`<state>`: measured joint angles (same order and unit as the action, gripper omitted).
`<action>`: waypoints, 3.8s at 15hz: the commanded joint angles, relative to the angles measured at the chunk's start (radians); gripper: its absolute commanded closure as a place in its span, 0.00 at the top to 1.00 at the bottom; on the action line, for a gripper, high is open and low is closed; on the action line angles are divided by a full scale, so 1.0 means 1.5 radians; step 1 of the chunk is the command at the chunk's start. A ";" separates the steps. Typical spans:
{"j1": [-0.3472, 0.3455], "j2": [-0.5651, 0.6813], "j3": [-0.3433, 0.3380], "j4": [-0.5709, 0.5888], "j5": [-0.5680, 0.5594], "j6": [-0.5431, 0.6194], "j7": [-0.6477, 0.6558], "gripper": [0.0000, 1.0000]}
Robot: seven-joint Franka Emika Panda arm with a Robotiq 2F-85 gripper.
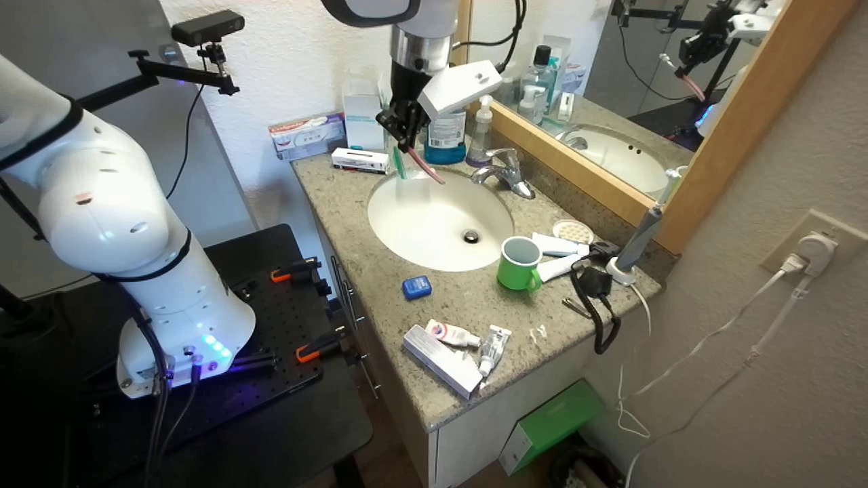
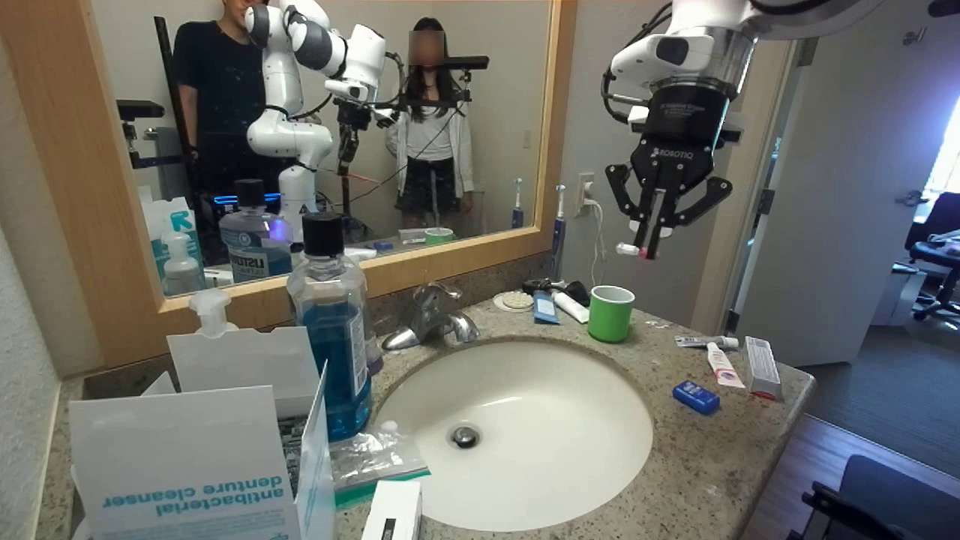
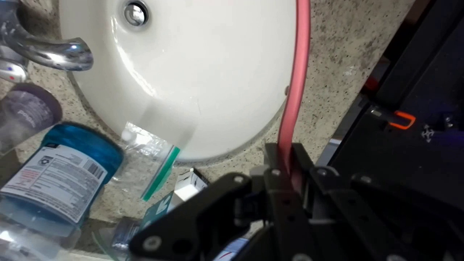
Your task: Put the toothbrush into the green cup
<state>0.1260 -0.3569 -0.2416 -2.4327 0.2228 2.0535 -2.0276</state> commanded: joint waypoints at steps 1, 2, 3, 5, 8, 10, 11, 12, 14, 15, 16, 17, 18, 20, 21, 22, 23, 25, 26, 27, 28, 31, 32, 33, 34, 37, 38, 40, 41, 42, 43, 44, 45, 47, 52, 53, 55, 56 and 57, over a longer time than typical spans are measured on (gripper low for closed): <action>-0.030 0.067 -0.023 0.063 0.087 -0.019 -0.034 0.03; -0.039 0.082 -0.026 0.075 0.110 -0.020 -0.033 0.03; -0.048 0.098 -0.029 0.089 0.132 -0.023 -0.037 0.03; -0.067 0.129 -0.031 0.118 0.171 -0.031 -0.035 0.03; -0.094 0.171 -0.028 0.163 0.226 -0.048 -0.041 0.03; -0.114 0.198 -0.027 0.197 0.260 -0.074 -0.039 0.03; -0.123 0.206 -0.023 0.217 0.273 -0.093 -0.031 0.03; -0.133 0.216 -0.020 0.236 0.282 -0.107 -0.025 0.03; -0.149 0.233 -0.017 0.265 0.302 -0.136 -0.030 0.03; -0.157 0.240 -0.014 0.277 0.310 -0.148 -0.036 0.03; -0.159 0.217 -0.004 0.238 0.289 -0.113 -0.021 0.03; -0.164 0.222 -0.002 0.246 0.290 -0.117 -0.021 0.11; -0.167 0.223 0.000 0.245 0.289 -0.117 -0.021 0.11; -0.168 0.224 0.002 0.244 0.289 -0.116 -0.021 0.11; -0.168 0.224 0.002 0.244 0.289 -0.116 -0.021 0.11; -0.168 0.224 0.003 0.244 0.289 -0.116 -0.021 0.11; -0.168 0.224 0.003 0.244 0.289 -0.116 -0.021 0.03; -0.170 0.236 0.005 0.251 0.299 -0.125 -0.008 0.03; -0.173 0.249 0.005 0.263 0.303 -0.137 -0.001 0.03; -0.177 0.259 0.005 0.272 0.307 -0.148 0.001 0.03; -0.182 0.272 0.003 0.285 0.312 -0.169 0.002 0.03; -0.200 0.299 0.002 0.310 0.325 -0.201 -0.001 0.03; -0.209 0.310 0.001 0.322 0.331 -0.220 0.001 0.03; -0.217 0.321 0.000 0.335 0.335 -0.239 0.002 0.03; -0.226 0.330 -0.001 0.347 0.339 -0.250 0.004 0.03; -0.253 0.361 -0.001 0.386 0.354 -0.290 0.008 0.03; -0.260 0.368 -0.001 0.396 0.356 -0.301 0.013 0.03; -0.273 0.382 0.001 0.416 0.357 -0.326 0.013 0.03; -0.279 0.393 0.002 0.427 0.358 -0.342 0.014 0.03; -0.285 0.404 0.002 0.439 0.361 -0.358 0.013 0.03; -0.291 0.417 0.003 0.451 0.362 -0.372 0.012 0.03; -0.297 0.432 0.003 0.464 0.365 -0.386 0.014 0.03; -0.305 0.449 0.003 0.479 0.368 -0.402 0.016 0.03; -0.321 0.488 0.005 0.510 0.376 -0.433 0.014 0.03; -0.363 0.571 0.018 0.581 0.407 -0.488 0.013 0.03; -0.371 0.583 0.021 0.591 0.414 -0.499 0.012 0.03; -0.384 0.604 0.029 0.615 0.422 -0.519 0.011 0.03; -0.391 0.615 0.034 0.629 0.424 -0.528 0.009 0.03; -0.396 0.625 0.037 0.642 0.427 -0.538 0.010 0.03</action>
<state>-0.4331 0.5312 -0.2123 -1.5573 0.8404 1.3181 -2.0336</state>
